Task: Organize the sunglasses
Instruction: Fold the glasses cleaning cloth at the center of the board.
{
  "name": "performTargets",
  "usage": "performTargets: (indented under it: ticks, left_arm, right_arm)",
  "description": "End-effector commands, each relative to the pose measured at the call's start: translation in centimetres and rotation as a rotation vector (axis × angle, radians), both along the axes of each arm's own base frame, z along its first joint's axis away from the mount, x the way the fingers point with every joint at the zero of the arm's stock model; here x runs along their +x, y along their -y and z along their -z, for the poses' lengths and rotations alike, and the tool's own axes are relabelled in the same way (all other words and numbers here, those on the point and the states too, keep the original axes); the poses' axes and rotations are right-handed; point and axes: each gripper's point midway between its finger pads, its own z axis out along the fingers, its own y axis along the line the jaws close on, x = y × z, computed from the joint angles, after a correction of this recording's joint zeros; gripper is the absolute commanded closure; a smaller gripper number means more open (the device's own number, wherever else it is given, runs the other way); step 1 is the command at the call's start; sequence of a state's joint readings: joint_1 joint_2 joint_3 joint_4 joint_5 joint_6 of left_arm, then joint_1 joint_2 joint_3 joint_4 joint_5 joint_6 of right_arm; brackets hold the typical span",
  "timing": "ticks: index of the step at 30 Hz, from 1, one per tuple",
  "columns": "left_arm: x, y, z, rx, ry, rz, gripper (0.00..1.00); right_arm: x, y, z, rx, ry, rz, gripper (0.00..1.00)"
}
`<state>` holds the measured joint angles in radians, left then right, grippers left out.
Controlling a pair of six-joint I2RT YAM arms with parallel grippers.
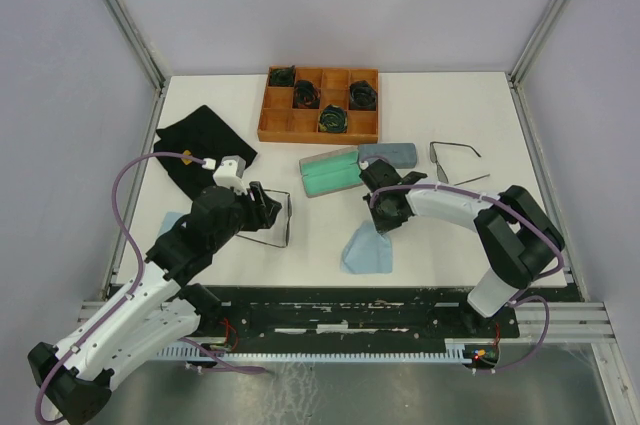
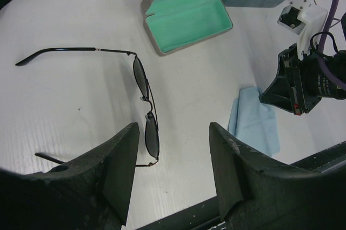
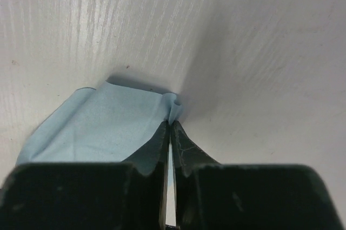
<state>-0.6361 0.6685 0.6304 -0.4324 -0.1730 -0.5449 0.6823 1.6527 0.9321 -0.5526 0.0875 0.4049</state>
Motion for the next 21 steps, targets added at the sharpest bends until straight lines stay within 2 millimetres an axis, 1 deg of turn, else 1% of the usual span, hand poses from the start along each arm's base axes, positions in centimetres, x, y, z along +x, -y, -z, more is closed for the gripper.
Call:
performTargets:
  ticks: [1,3,6,8,10,15,19,21]
  left_arm:
    - [0.4,0.7,-1.3,-0.072,0.03,-0.003,0.39]
    - [0.4,1.2,-1.1,-0.081,0.026,0.016,0.39]
    - [0.3,2.0,-1.0,-0.102,0.023,0.05,0.39]
    - [0.3,2.5,-0.8,-0.116,0.018,0.066,0.39]
    - [0.4,2.9,-0.5,-0.126,0.005,0.077,0.4]
    - [0.4,3.9,0.0,-0.145,-0.017,0.109,0.43]
    - [0.5,4.1,0.3,-0.144,-0.018,0.114,0.43]
    - [0.7,4.4,0.7,-0.137,-0.024,0.123,0.44]
  right_arm:
    - [-2.2,2.2,2.5,-0.076,-0.077,0.033,0.95]
    - [-1.7,1.9,1.6,-0.058,-0.051,0.021,1.0]
    - [-1.2,1.5,0.1,-0.03,-0.015,0.006,1.0]
    - [-1.0,1.7,-0.8,-0.036,0.0,0.014,1.0]
    - [-1.3,2.1,-1.4,-0.052,-0.008,0.021,1.0]
    - [-3.1,3.4,-1.6,-0.095,-0.069,0.043,1.0]
    - [-3.9,5.0,-1.5,-0.15,-0.071,0.08,1.0]
    - [-3.9,5.4,-1.4,-0.173,-0.067,0.091,1.0]
